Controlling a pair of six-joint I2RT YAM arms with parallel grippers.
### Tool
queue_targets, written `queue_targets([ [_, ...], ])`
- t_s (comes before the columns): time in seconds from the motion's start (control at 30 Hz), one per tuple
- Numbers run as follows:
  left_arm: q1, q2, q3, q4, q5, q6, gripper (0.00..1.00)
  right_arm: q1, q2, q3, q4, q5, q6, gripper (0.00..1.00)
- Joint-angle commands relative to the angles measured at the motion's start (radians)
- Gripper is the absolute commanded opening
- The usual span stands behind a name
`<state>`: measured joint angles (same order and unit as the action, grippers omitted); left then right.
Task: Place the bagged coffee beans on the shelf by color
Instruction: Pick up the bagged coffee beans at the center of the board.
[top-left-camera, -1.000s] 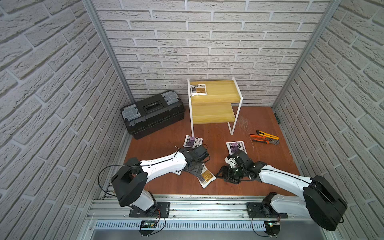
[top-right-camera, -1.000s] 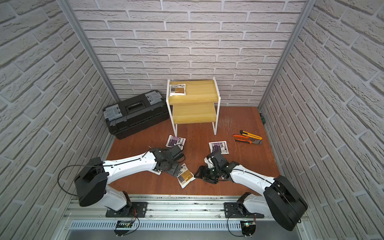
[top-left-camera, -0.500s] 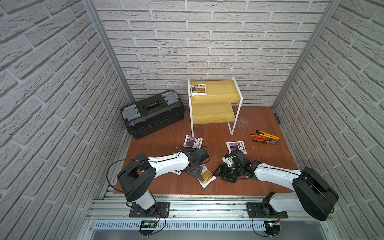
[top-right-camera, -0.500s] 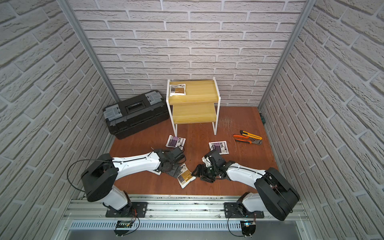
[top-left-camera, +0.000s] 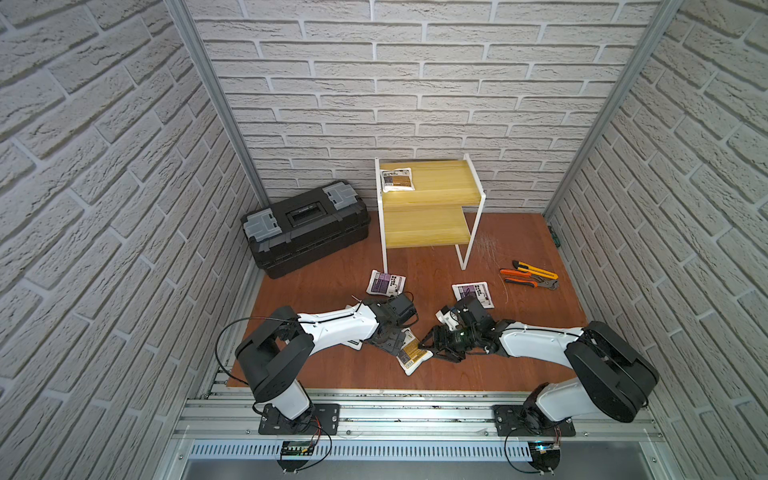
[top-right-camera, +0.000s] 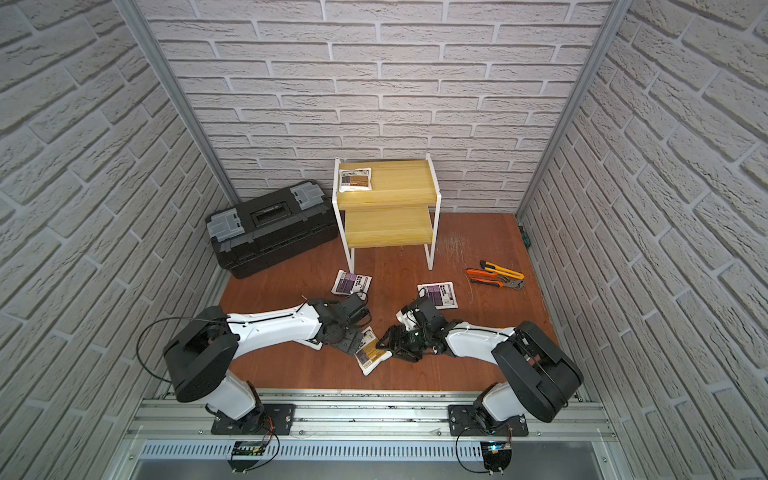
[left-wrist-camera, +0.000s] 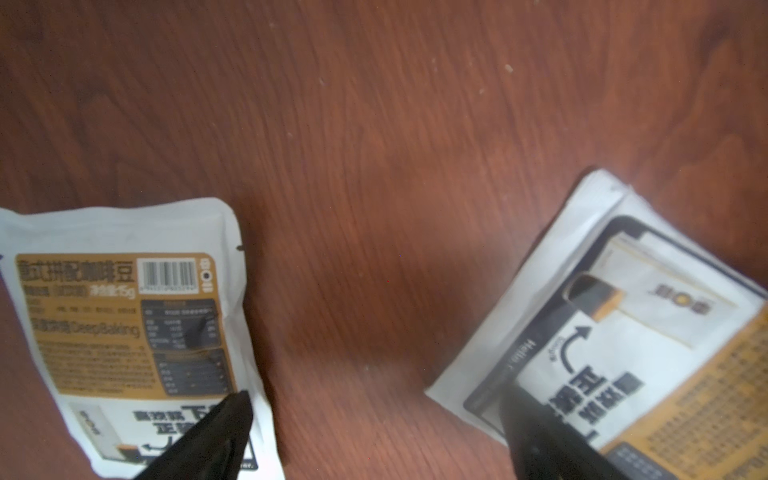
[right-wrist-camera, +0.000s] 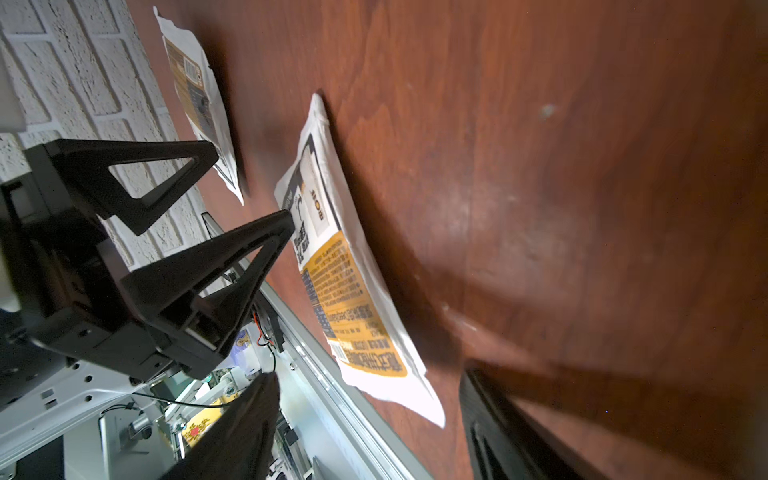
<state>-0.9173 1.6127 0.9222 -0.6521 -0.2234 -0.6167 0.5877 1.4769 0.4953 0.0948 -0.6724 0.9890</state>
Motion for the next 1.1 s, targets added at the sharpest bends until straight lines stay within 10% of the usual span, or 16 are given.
queue_targets([
  [0.0, 0.008, 0.012, -0.036, 0.009, 0.000, 0.012, 0.98, 0.012, 0.050, -0.012, 0.022, 0.006, 0.024, 0.70],
  [1.07, 0.060, -0.158, 0.119, -0.082, 0.086, -0.074, 0.98, 0.009, -0.036, -0.014, -0.016, -0.030, 0.048, 0.02],
])
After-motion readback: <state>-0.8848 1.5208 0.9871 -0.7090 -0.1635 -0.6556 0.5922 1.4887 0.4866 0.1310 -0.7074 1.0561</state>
